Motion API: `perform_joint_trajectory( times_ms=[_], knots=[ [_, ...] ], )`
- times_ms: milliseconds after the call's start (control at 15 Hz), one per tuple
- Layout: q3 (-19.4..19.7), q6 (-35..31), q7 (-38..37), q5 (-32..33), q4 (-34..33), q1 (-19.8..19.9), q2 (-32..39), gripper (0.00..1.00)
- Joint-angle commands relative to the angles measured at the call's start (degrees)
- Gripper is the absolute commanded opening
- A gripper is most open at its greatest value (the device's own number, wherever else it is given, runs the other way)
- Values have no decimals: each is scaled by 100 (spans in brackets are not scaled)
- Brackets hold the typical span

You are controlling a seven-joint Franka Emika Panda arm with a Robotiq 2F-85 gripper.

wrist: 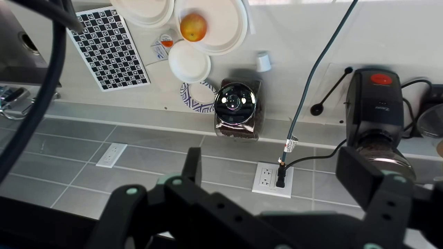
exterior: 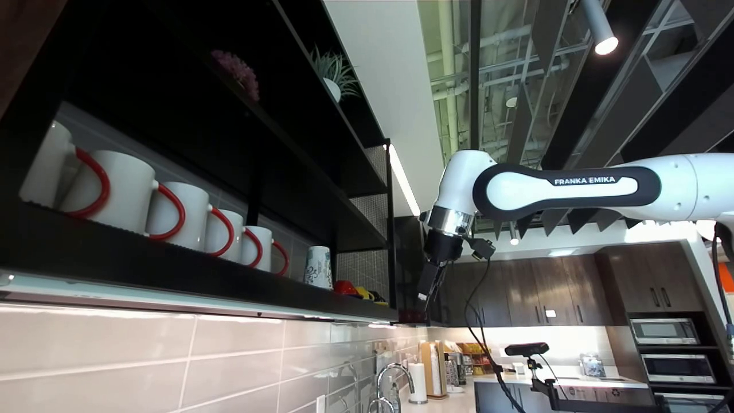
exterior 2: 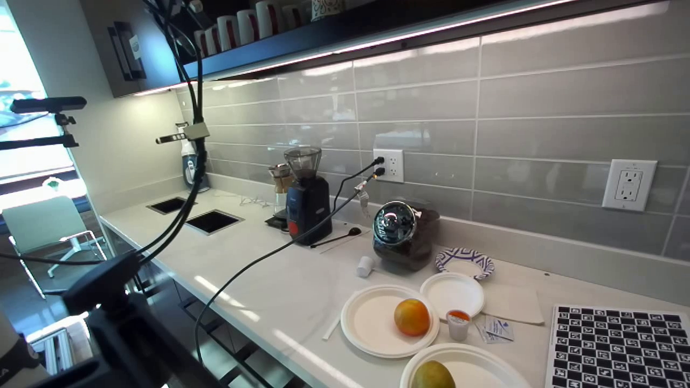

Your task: Take the cup off the other cup

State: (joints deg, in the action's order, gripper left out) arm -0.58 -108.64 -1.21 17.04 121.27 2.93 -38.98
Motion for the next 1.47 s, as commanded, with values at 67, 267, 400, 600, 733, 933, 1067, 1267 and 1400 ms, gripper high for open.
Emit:
perform_joint_trajectory(
  times_ms=[67, 267, 400, 600, 733, 933, 1067, 1267, 1400],
  knots=[
    [37, -214, 21, 33, -69, 29, 48, 100],
    [241, -1001, 26, -23, -361, 81, 252, 100],
    [394, -1771, 104, -105, -487, 76, 354, 100],
    [691, -2843, 372, -368, -727, -30, 616, 100],
    [890, -3341, 575, -659, -975, -119, 888, 100],
    [1099, -3723, 891, -1195, -1466, -296, 1403, 100],
    [933, -3604, 774, -1115, -1135, -63, 1127, 100],
    [940, -3600, 809, -1241, -1494, -129, 1484, 100],
    [939, -3599, 809, -1244, -1560, -133, 1541, 100]
  ],
)
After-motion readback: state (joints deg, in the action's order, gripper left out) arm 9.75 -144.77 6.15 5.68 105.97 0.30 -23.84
